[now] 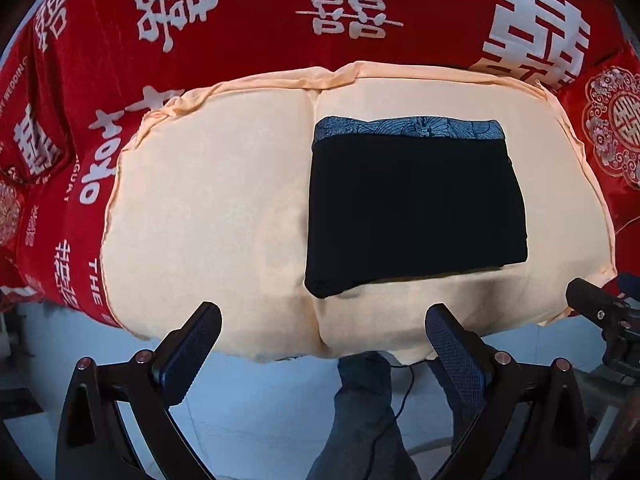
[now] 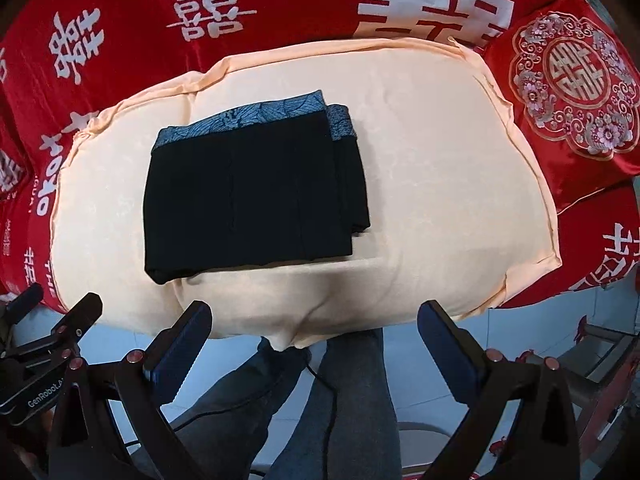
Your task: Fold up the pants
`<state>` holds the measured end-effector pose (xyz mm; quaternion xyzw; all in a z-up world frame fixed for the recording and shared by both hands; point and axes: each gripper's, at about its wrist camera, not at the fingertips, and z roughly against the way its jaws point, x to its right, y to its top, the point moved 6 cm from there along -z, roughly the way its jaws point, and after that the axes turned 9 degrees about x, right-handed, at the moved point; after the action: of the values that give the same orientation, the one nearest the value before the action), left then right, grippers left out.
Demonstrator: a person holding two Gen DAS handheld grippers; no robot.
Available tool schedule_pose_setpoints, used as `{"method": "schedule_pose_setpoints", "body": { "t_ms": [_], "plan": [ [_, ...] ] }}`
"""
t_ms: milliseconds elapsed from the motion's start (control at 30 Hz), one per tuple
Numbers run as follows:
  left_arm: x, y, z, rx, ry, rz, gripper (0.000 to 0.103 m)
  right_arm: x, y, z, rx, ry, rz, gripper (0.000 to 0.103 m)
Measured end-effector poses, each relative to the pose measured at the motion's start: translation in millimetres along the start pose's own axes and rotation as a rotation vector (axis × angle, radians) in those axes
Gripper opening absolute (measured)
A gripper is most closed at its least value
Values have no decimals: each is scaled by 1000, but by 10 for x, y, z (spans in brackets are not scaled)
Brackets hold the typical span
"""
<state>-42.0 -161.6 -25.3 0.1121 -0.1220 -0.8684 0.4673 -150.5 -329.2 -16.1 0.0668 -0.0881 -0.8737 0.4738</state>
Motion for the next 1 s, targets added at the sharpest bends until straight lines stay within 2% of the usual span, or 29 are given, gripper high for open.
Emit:
{"method": "schedule_pose_setpoints", "body": {
  "t_ms": [1000],
  "plan": [
    [55, 112, 86, 20, -5, -36, 103, -135, 91, 83, 9, -10, 33, 103]
  ]
}}
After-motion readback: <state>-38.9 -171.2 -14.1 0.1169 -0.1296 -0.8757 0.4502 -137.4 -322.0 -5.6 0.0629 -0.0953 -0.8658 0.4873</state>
